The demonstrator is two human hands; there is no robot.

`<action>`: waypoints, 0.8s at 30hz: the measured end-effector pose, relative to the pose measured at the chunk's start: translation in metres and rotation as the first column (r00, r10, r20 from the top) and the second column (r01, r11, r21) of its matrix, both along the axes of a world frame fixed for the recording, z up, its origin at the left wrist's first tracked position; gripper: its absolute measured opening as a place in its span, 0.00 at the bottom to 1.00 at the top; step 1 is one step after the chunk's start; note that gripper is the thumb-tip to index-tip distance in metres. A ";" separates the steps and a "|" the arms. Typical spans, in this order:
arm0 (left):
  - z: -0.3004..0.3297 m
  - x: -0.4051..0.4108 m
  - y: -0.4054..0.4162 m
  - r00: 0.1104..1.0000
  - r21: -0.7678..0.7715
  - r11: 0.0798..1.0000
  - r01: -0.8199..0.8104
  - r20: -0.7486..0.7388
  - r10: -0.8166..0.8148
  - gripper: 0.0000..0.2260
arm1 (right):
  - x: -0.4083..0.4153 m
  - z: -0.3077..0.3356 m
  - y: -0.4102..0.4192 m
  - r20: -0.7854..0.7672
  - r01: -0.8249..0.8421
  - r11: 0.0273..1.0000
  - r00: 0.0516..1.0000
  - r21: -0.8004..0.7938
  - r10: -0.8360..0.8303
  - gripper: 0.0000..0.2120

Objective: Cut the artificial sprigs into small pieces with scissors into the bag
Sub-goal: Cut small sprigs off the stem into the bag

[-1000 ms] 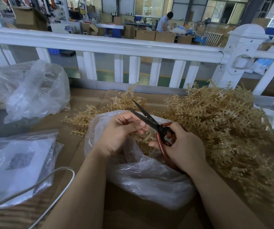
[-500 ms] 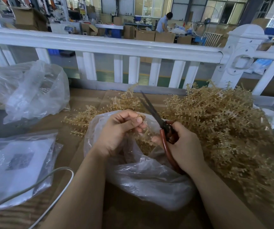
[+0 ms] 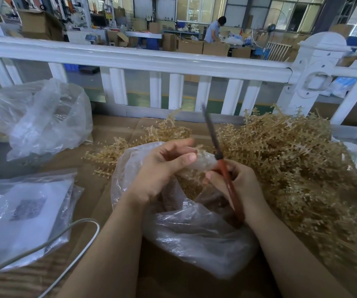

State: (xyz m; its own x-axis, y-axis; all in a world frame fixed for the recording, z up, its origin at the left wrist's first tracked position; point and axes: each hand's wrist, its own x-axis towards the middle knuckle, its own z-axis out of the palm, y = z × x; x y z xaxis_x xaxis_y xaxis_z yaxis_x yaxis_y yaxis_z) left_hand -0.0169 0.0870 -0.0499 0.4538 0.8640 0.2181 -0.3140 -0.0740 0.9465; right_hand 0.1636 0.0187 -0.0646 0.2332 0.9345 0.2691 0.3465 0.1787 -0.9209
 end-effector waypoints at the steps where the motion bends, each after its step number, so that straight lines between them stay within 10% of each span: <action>1: 0.001 0.000 0.000 1.000 -0.013 1.000 -0.013 0.008 0.013 0.21 | 0.001 0.000 0.000 -0.162 -0.014 1.000 0.987 0.017 0.016 0.09; 5: 0.000 -0.001 -0.001 1.000 -0.108 0.994 -0.025 -0.010 0.024 0.23 | 0.008 0.001 0.000 -0.435 -0.089 0.986 0.889 0.139 0.142 0.05; 11: 0.002 -0.004 -0.005 0.956 -0.044 0.979 0.198 -0.211 -0.203 0.16 | 0.008 -0.003 0.004 -0.358 -0.198 0.964 0.899 0.179 0.252 0.11; 24: 0.000 0.003 -0.004 0.970 -0.124 0.963 0.240 0.009 -0.241 0.19 | 0.001 0.002 0.001 -0.447 -0.211 0.967 0.858 0.145 0.254 0.16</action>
State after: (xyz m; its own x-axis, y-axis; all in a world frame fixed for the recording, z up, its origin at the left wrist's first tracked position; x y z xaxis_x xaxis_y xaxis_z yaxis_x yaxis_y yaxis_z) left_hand -0.0143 0.0833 -0.0500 0.6528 0.7490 0.1133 -0.3021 0.1204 0.9456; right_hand 0.1643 0.0200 -0.0624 0.1292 0.9545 0.2687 -0.1723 0.2884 -0.9419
